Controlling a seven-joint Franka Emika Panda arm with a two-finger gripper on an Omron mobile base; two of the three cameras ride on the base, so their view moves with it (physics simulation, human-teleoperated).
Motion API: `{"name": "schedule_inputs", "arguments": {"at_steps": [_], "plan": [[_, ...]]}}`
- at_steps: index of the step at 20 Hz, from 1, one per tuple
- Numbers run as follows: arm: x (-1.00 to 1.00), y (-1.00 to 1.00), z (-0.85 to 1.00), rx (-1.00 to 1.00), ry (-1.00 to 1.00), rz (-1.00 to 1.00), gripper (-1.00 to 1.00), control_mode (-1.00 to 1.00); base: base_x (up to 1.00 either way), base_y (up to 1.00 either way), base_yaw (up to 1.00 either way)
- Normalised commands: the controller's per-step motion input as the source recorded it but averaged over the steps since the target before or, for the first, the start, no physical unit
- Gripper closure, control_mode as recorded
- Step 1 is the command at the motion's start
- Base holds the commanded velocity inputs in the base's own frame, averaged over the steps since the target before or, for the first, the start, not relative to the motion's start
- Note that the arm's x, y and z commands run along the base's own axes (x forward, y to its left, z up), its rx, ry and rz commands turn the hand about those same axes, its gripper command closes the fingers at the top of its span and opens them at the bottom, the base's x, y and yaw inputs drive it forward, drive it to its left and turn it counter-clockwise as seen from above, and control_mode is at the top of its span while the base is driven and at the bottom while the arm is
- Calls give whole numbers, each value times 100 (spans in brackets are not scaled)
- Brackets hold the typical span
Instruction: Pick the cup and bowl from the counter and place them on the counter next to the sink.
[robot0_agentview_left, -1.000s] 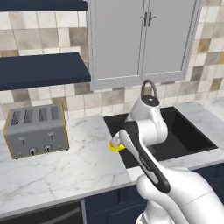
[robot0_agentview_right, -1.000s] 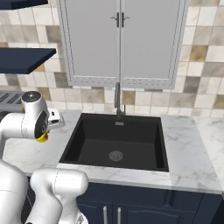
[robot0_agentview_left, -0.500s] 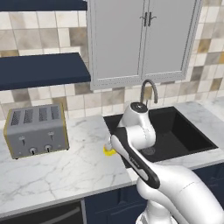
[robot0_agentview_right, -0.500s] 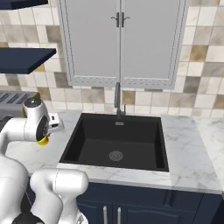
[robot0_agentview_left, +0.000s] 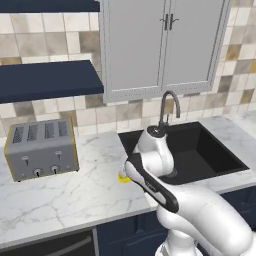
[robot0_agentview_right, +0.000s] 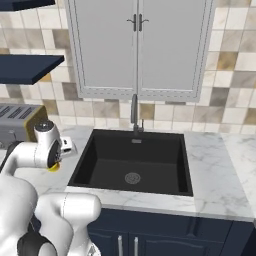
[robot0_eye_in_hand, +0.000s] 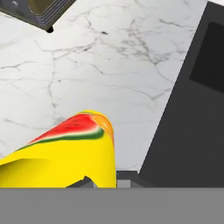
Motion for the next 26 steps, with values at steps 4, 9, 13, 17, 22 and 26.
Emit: {"name": "schedule_inputs", "arguments": {"at_steps": [4,9,13,17,22,26], "plan": [[11,0,-14,0,10,0,100,-100,0,0,0],[10,0,0,-1,20,0,100,-100,0,0,0],[15,0,0,-1,22,0,100,-100,0,0,0],[13,0,-7,0,7,0,100,-100,0,0,0],[11,0,-20,0,-2,0,100,-100,0,0,0],[8,2,-21,0,-8,0,100,-100,0,0,0]]}}
